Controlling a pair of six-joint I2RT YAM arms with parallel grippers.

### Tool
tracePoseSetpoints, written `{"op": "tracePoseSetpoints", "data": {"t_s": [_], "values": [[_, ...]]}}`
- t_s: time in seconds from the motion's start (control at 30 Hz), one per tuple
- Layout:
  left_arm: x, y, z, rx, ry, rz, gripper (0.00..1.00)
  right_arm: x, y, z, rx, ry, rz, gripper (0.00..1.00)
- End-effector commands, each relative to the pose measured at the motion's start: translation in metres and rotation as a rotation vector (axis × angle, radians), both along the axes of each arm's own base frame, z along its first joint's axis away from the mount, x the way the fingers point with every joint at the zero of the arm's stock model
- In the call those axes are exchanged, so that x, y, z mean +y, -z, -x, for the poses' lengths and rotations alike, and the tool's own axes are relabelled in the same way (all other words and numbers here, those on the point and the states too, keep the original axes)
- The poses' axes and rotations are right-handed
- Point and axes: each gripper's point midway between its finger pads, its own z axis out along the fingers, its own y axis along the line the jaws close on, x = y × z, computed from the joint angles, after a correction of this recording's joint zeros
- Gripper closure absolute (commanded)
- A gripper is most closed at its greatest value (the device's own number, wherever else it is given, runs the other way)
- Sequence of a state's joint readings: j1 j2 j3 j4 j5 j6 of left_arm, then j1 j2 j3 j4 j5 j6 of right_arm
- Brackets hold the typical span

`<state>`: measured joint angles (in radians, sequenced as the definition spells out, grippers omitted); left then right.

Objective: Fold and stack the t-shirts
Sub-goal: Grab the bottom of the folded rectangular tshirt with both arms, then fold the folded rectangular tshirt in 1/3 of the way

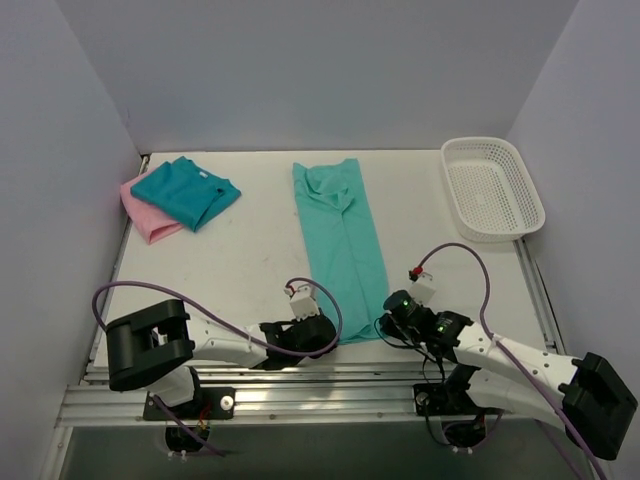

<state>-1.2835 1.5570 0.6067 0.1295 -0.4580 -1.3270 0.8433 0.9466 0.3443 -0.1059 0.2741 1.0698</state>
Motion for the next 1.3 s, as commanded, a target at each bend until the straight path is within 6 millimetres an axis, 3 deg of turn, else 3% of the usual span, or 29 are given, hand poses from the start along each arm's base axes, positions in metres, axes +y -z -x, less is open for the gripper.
{"op": "tracePoseSetpoints", "data": {"t_s": [0.0,0.17,0.33,0.57,0.8,0.93,1.07,1.27], "values": [[0.010,0.013,0.005,0.022,-0.009,-0.034,0.94,-0.010,-0.002,0.006,0.011,0.014,0.018,1.00],[0.022,0.010,0.005,0.017,-0.027,-0.057,0.98,-0.021,-0.005,0.015,0.027,0.028,0.031,1.00],[0.040,-0.006,0.007,0.009,-0.041,-0.085,0.98,-0.026,-0.010,0.029,0.048,0.029,0.007,1.00],[0.056,-0.057,0.000,-0.065,-0.068,-0.031,0.98,-0.031,-0.032,0.025,0.003,0.055,0.000,1.00],[0.070,-0.106,-0.016,-0.170,-0.099,-0.020,0.98,-0.019,-0.053,0.006,-0.042,0.052,0.019,1.00],[0.075,-0.129,-0.032,-0.211,-0.114,-0.012,0.98,-0.009,-0.084,-0.015,-0.116,0.057,0.021,1.00],[0.081,-0.155,-0.057,-0.261,-0.118,0.005,0.98,-0.002,-0.110,-0.035,-0.175,0.063,0.064,1.00],[0.085,-0.179,-0.094,-0.290,-0.152,0.043,0.98,0.012,-0.144,-0.068,-0.243,0.076,0.116,1.00]]}}
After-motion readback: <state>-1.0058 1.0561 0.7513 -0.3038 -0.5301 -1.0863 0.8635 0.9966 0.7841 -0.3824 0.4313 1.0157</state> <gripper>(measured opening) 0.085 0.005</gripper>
